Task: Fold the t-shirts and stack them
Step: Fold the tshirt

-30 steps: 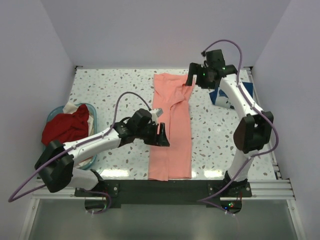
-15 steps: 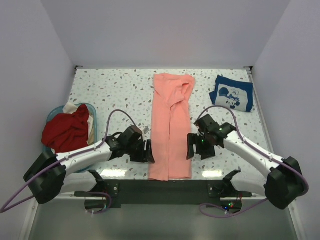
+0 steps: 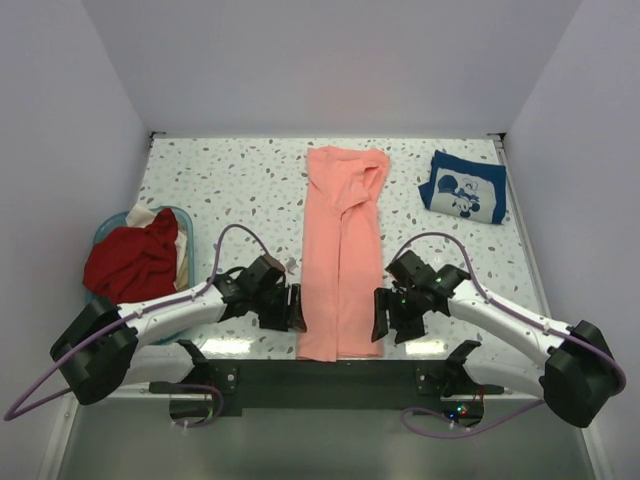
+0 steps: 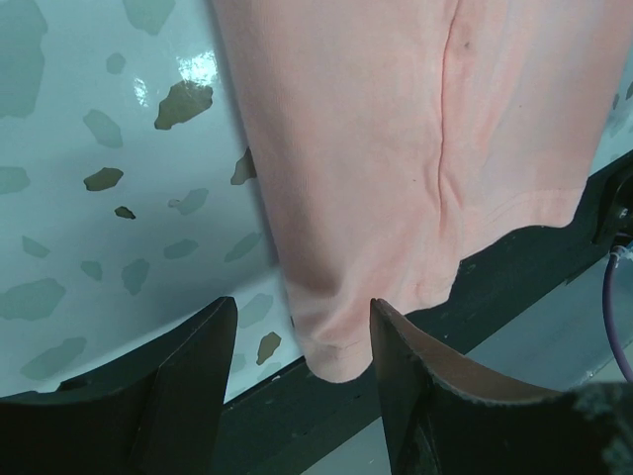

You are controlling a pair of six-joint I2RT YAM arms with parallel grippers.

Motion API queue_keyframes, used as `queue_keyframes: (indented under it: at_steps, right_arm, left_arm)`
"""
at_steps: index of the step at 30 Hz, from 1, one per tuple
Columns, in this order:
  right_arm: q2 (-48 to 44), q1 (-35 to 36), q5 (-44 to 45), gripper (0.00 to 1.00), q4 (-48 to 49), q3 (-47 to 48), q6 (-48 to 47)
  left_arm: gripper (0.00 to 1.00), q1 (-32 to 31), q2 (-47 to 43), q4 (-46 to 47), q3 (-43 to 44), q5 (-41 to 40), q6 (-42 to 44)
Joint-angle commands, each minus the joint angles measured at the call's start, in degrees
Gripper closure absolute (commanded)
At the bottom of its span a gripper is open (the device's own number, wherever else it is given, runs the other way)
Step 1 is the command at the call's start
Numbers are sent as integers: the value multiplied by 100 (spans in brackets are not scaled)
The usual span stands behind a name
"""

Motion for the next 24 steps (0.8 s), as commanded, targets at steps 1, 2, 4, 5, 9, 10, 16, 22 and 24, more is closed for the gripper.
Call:
queue_keyframes:
  at_steps: [1,2,4,5,9,10,16,22,24]
  right_arm:
    - [82,184,-152,36,270,-68,324]
    - [117,219,-135,36,270,-85,359]
    - [240,307,-117,37,305,-173,438]
    - [302,360,-100,37,340,-208,465]
    - [469,431,-143,39,577,-366,570]
    - [513,439,-204,41,647,-384,596]
    - [820,545,-214,46,982,-454,737]
    - [874,554,-38,58,1009,-525,921]
    - [812,554,14,61,947,-551,983]
  left_arm:
    - [39,1,36,-40,-20,99,64]
    - [39,-8,27,-40,-29,134,73]
    - [40,1,10,-14,-73,222,64]
    - [40,1,-8,-14,-90,240,90]
    - [40,-8,9,56,-161,416,169]
    - [40,-8,18,56,-170,433,187]
    - [40,-8,-69,-14,-222,477,292]
    - [40,-8,-228,152,-442,582,275]
    - [40,1,-245,197,-521,644,222]
